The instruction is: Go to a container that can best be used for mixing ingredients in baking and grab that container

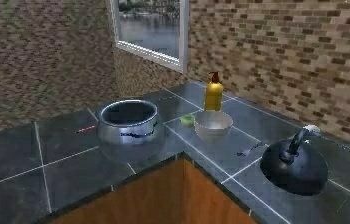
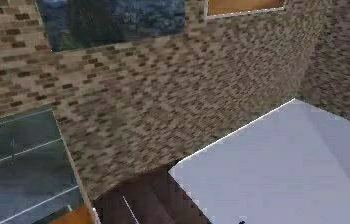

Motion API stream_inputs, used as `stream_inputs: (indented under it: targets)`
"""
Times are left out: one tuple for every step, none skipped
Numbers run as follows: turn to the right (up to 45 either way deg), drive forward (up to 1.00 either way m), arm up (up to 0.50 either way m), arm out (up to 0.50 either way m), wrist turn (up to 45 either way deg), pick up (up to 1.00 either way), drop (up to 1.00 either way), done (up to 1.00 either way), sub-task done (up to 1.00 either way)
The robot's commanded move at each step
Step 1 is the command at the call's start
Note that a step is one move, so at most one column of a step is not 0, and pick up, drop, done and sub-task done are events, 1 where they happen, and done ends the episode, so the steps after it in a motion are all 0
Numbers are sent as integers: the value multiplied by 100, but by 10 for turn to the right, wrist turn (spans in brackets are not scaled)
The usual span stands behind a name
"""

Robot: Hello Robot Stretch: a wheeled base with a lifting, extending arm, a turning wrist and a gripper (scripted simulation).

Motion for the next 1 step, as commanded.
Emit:
stream_inputs:
  targets:
    - [-450,0,0,0,0,0,0,0,0]
